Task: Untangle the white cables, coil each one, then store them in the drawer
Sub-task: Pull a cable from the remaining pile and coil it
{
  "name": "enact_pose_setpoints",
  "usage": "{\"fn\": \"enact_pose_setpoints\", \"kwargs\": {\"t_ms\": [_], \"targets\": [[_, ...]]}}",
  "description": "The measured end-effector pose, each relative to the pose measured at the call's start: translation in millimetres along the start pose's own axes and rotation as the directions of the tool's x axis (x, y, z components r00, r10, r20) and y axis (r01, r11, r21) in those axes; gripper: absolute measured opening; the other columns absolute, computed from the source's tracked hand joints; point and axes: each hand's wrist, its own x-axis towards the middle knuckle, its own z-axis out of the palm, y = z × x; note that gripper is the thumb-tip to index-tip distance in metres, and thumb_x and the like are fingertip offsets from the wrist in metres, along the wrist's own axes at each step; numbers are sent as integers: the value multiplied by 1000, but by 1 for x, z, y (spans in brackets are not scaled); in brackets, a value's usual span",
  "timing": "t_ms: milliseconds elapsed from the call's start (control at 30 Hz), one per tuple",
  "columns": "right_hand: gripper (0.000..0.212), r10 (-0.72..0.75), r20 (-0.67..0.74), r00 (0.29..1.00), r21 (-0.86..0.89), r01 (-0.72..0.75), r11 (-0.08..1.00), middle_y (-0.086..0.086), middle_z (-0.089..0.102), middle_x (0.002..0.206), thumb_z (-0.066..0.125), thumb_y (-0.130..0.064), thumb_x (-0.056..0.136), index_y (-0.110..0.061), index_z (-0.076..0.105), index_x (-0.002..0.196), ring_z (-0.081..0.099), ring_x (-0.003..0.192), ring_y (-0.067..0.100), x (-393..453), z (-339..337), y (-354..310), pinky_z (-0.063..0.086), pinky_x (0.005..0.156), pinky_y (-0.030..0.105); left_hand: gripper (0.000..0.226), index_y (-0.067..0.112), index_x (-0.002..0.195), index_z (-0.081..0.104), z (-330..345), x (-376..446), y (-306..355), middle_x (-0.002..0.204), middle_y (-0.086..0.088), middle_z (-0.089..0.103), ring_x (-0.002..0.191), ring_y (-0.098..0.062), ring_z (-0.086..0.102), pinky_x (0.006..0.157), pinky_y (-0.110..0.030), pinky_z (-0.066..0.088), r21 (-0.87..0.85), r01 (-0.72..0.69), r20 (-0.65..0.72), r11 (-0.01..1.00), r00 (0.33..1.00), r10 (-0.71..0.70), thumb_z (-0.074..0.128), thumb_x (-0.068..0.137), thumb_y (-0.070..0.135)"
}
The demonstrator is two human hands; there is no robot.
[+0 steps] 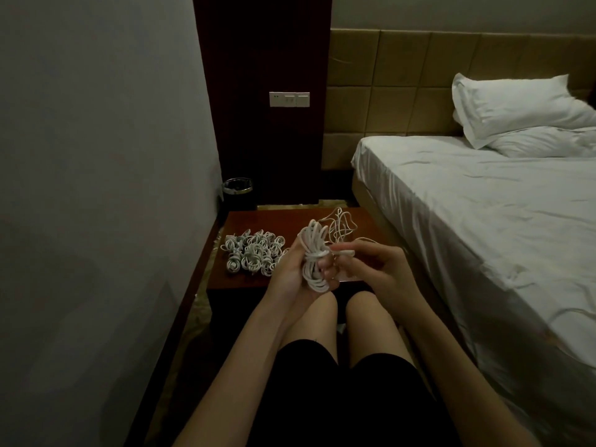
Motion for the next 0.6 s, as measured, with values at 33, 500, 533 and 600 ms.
{"fn": "enact_pose_setpoints", "kwargs": {"t_ms": [33,500,533,600], "targets": [[18,40,-3,999,12,-40,999,-7,73,79,54,-1,90,-9,67,99,69,73,8,0,-1,0,52,66,16,47,3,123,42,1,0,0,53,3,47,46,-7,46,47,-18,39,15,0,7,1000,1000,-1,34,99,42],[15,164,89,982,-714,-52,699,3,72,76,67,-25,87,-14,76,90,65,67,17,22,-17,-25,55,63,27,24,16,102,54,9,-3,-15,64,1,57,50,-10,51,48,-23,42,401,-171,-14,900,981,193,44,96,37],[16,168,108,980,-758,-28,652,5,71,81,65,-25,89,-13,76,92,64,71,19,24,-16,-26,55,69,30,22,16,102,55,10,-3,-14,66,1,59,52,-10,54,49,-23,44,426,-180,-20,887,978,208,43,98,34],[18,190,145,971,-813,8,583,5,67,92,59,-21,94,-9,72,93,61,80,18,26,-13,-26,53,75,28,21,15,103,55,11,-4,-14,72,2,61,54,-9,58,52,-22,47,435,-185,-29,881,975,219,43,100,31]]}}
